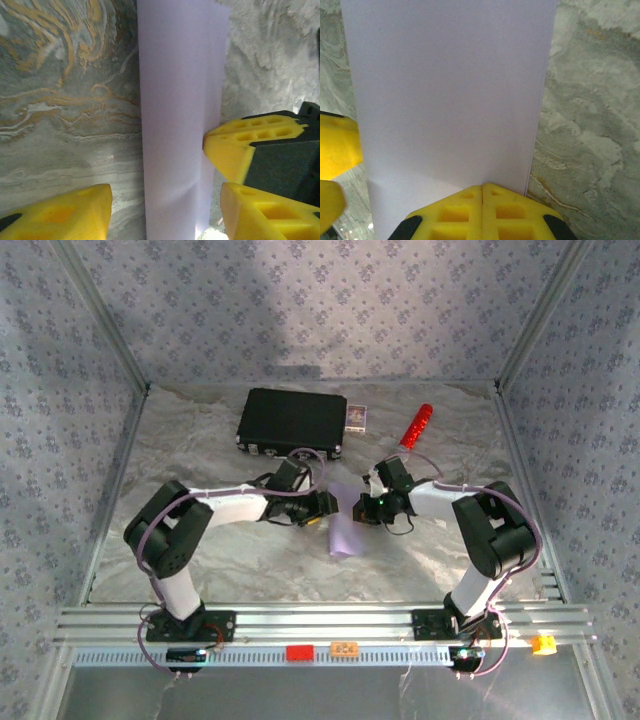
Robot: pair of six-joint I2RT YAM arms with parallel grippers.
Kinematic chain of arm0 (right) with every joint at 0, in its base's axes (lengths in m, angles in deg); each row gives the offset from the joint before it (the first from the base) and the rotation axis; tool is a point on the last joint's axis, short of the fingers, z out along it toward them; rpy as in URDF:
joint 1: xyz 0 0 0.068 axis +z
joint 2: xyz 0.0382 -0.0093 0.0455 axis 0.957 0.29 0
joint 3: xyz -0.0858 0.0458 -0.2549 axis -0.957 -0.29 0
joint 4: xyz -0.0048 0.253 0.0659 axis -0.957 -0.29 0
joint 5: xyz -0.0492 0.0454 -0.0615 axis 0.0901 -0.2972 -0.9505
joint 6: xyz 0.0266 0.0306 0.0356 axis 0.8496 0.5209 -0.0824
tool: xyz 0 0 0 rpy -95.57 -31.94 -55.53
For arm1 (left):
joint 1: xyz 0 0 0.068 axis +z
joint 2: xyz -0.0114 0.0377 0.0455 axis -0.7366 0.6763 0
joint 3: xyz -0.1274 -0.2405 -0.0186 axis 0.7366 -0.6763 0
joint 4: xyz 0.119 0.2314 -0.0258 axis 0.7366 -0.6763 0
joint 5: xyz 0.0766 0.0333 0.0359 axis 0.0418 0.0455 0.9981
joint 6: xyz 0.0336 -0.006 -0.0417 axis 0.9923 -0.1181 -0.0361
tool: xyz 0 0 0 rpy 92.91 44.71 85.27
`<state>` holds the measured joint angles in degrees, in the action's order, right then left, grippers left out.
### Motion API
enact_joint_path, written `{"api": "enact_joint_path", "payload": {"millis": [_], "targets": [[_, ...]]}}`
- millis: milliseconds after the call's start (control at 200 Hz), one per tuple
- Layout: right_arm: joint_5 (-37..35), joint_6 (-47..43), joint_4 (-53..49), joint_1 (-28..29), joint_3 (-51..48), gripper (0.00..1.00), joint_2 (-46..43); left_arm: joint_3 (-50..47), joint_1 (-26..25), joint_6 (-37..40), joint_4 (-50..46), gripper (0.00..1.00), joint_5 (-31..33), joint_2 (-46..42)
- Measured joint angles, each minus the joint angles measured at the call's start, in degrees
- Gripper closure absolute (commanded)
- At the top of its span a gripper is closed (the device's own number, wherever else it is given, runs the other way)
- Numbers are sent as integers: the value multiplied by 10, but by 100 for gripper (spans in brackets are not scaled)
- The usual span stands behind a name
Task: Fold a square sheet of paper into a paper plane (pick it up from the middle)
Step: First fold the square sheet of paper in half at the center of the table.
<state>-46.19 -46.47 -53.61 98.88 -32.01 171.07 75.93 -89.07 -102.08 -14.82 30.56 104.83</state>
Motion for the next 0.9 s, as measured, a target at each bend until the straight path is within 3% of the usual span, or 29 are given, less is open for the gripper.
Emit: {"api": "enact_joint_path", "payload": {"millis": [320,650,899], "targets": [[4,7,9,-3,-4,93,0,43,-5,-4,-20,56,-8,30],[6,16,10,-3,-4,92,0,64,-9,20,-78,53,9,45],[9,23,15,-3,-6,89,0,75,-9,40,-104,62,18,51]]}}
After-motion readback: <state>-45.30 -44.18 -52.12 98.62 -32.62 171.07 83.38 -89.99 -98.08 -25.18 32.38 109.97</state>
